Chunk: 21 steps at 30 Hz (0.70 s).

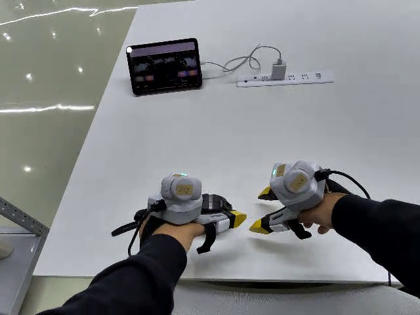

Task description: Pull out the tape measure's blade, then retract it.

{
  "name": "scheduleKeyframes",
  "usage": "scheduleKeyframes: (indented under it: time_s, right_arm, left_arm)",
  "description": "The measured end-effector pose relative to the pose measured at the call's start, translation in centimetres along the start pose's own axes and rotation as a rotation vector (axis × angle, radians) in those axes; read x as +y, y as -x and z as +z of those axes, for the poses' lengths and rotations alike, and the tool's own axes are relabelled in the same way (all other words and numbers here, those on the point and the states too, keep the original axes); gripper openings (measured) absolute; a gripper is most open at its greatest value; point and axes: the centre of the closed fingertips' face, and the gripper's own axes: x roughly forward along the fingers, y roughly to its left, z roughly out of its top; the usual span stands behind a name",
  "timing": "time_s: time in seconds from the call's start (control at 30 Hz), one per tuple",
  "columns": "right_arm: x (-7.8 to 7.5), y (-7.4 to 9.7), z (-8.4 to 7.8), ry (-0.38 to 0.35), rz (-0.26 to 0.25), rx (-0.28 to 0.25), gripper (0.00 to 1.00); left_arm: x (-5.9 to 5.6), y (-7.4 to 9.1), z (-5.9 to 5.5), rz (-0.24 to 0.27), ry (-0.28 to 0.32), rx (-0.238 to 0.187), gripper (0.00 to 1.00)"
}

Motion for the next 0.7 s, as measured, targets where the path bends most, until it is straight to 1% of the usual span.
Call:
scheduleKeyframes:
  time_s: [0.07, 0.13, 0.17, 0.2, 0.23, 0.27, 0.3, 0.33, 0.37, 0.43, 0.47, 0.5, 0.57, 0.6, 0.63, 0.67, 0.7]
  right_arm:
    - [-0.1, 0.3, -0.1, -0.008, -0.008, -0.006, 0.47]
    - [-0.2, 0.5, -0.2, -0.012, -0.014, -0.008, 0.48]
    - [-0.2, 0.7, -0.3, -0.014, -0.017, -0.009, 0.48]
    - [-0.2, 0.8, -0.4, -0.015, -0.020, -0.010, 0.49]
    - [-0.3, 1.0, -0.4, -0.016, -0.023, -0.010, 0.49]
    - [-0.3, 1.1, -0.5, -0.017, -0.025, -0.010, 0.50]
    - [-0.4, 1.2, -0.5, -0.021, -0.029, -0.012, 0.50]
    - [-0.5, 1.3, -0.6, -0.025, -0.031, -0.014, 0.51]
    - [-0.5, 1.5, -0.6, -0.029, -0.033, -0.018, 0.51]
    - [-0.6, 1.6, -0.8, -0.031, -0.037, -0.019, 0.52]
    - [-0.6, 1.7, -0.8, -0.032, -0.038, -0.021, 0.52]
    - [-0.6, 1.9, -0.9, -0.033, -0.039, -0.021, 0.53]
    - [-0.5, 2.3, -1.0, -0.032, -0.044, -0.024, 0.55]
    - [-0.5, 2.5, -1.0, -0.031, -0.047, -0.030, 0.56]
    - [-0.5, 2.9, -1.1, -0.032, -0.050, -0.040, 0.57]
    - [-0.4, 3.2, -1.1, -0.034, -0.050, -0.051, 0.58]
    - [-0.3, 3.7, -1.4, -0.035, -0.050, -0.058, 0.58]
  left_arm:
    - [0.2, 0.0, 0.0, -0.023, -0.015, 0.007, 1.00]
    - [0.1, 0.2, 0.1, -0.051, -0.040, -0.001, 1.00]
    - [-0.1, 0.2, -0.4, -0.084, -0.081, 0.023, 1.00]
    - [-0.7, 0.3, -0.9, -0.134, -0.104, 0.048, 1.00]
    - [-0.8, 0.3, -0.9, -0.152, -0.115, 0.039, 1.00]
    - [-0.6, 0.4, -0.8, -0.153, -0.126, 0.030, 1.00]
    - [-0.2, 0.5, -1.1, -0.150, -0.137, 0.043, 1.00]
    - [0.1, 0.6, -1.1, -0.153, -0.143, 0.045, 1.00]
    - [0.2, 0.8, -0.8, -0.158, -0.145, 0.028, 1.00]
    - [0.7, 0.9, -0.8, -0.155, -0.151, 0.024, 1.00]
    - [0.8, 1.0, -0.5, -0.163, -0.152, 0.010, 1.00]
    - [0.8, 1.2, -0.5, -0.164, -0.152, 0.006, 1.00]
    - [1.1, 1.2, -0.6, -0.165, -0.174, 0.003, 1.00]
    - [1.2, 1.2, -0.7, -0.172, -0.178, -0.001, 1.00]
    - [0.9, 1.4, -0.8, -0.204, -0.162, 0.001, 1.00]
    - [0.8, 1.5, -1.0, -0.220, -0.145, 0.003, 1.00]
    - [1.2, 1.6, -1.0, -0.215, -0.158, -0.002, 1.00]
